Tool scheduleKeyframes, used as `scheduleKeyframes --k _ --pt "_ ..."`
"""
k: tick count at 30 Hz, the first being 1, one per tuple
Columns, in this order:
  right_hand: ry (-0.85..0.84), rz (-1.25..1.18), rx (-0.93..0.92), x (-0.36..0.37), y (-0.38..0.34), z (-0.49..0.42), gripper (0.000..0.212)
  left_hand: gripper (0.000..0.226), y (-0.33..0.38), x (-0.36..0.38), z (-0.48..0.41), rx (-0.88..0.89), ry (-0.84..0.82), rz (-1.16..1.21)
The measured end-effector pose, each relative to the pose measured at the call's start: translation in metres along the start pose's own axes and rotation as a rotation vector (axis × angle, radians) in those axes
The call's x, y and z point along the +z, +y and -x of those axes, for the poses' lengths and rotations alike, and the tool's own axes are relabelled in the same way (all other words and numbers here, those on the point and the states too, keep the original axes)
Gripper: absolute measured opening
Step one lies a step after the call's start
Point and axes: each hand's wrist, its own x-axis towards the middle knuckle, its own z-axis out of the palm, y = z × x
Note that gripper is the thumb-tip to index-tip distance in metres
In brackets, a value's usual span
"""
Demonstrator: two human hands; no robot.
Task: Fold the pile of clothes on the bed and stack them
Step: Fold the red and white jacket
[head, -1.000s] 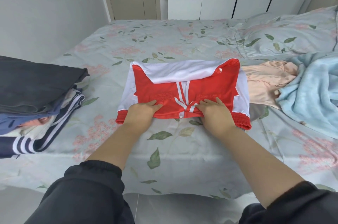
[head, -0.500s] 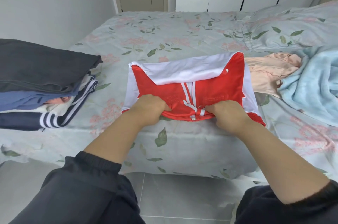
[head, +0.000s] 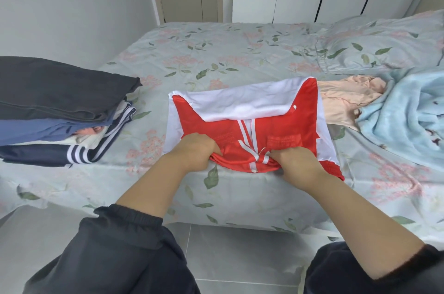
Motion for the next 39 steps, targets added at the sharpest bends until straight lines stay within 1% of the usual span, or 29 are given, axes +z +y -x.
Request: scheduleKeyframes --k 3,4,6,7,9,11,13,16,19,21,23,25,27,28,29,30,31,32,33,35,36,37,38,39 --pt "-0.018 -0.004 -0.001 -0.012 0.0 0.005 0.024 0.042 -0.004 -0.008 0.002 -0.028 -0.029 0.165" --pt "-0.025 -0.011 -0.003 -0.019 -0.001 0.003 0.018 0.037 -0.007 -0.012 0.002 -0.045 -0.067 0.248" --pt "-0.062 -0.048 -0.006 -0.036 -0.001 -0.004 0.012 0.029 -0.013 -0.026 -0.002 -0.068 -0.205 0.373" --pt "-0.106 -0.089 -0.007 -0.046 0.0 -0.009 0.014 0.028 -0.015 -0.034 -0.005 -0.079 -0.295 0.397" --pt "-0.252 -0.191 -0.015 -0.067 0.003 -0.021 0.017 0.027 -0.02 -0.051 -0.011 -0.103 -0.446 0.419" --pt "-0.379 -0.309 0.01 -0.087 0.01 -0.034 0.021 0.029 -0.026 -0.067 -0.02 -0.123 -0.547 0.466" --pt "-0.414 -0.374 0.052 -0.104 0.018 -0.05 0.028 0.033 -0.034 -0.081 -0.033 -0.153 -0.6 0.546" --pt "-0.344 -0.287 0.105 -0.118 0.036 -0.085 0.028 0.028 -0.053 -0.098 -0.06 -0.227 -0.569 0.587" --pt "-0.257 -0.2 0.121 -0.109 0.055 -0.123 0.018 0.02 -0.074 -0.107 -0.092 -0.288 -0.542 0.563" --pt "-0.191 -0.188 0.154 -0.09 0.067 -0.144 0.027 0.014 -0.088 -0.102 -0.112 -0.314 -0.473 0.507" --pt "-0.07 -0.17 0.239 -0.066 0.076 -0.161 0.032 0.02 -0.099 -0.087 -0.131 -0.352 -0.291 0.313" --pt "0.094 -0.084 0.336 -0.04 0.081 -0.171 0.037 0.033 -0.095 -0.066 -0.143 -0.439 -0.053 0.044" --pt "0.19 -0.019 0.386 -0.012 0.084 -0.177 0.036 0.046 -0.08 -0.039 -0.152 -0.488 0.099 -0.173" --pt "0.201 -0.012 0.387 0.001 0.083 -0.178 0.032 0.052 -0.067 -0.023 -0.155 -0.463 0.166 -0.2" --pt "0.2 -0.01 0.389 0.013 0.082 -0.179 0.026 0.054 -0.053 -0.006 -0.156 -0.405 0.234 -0.163" --pt "0.198 -0.013 0.401 0.022 0.081 -0.181 0.021 0.052 -0.039 0.009 -0.155 -0.337 0.266 -0.082" --pt "0.19 -0.024 0.424 0.027 0.081 -0.181 0.019 0.051 -0.028 0.023 -0.153 -0.291 0.243 0.014" --pt "0.176 -0.041 0.447 0.029 0.083 -0.183 0.019 0.051 -0.021 0.033 -0.151 -0.28 0.187 0.088" --pt "0.177 -0.051 0.465 0.028 0.084 -0.184 0.021 0.052 -0.019 0.04 -0.15 -0.296 0.134 0.127" --pt "0.228 -0.038 0.469 0.023 0.08 -0.182 0.027 0.053 -0.023 0.045 -0.151 -0.348 0.097 0.17" --pt "0.263 -0.041 0.433 0.021 0.073 -0.178 0.033 0.053 -0.024 0.045 -0.152 -0.373 0.096 0.181" --pt "0.274 -0.062 0.359 0.02 0.064 -0.172 0.039 0.053 -0.026 0.046 -0.152 -0.397 0.102 0.181" --pt "0.239 -0.093 0.269 0.022 0.055 -0.163 0.045 0.053 -0.026 0.046 -0.152 -0.418 0.106 0.178" --pt "0.168 -0.119 0.209 0.027 0.05 -0.152 0.049 0.053 -0.025 0.046 -0.152 -0.441 0.106 0.181"
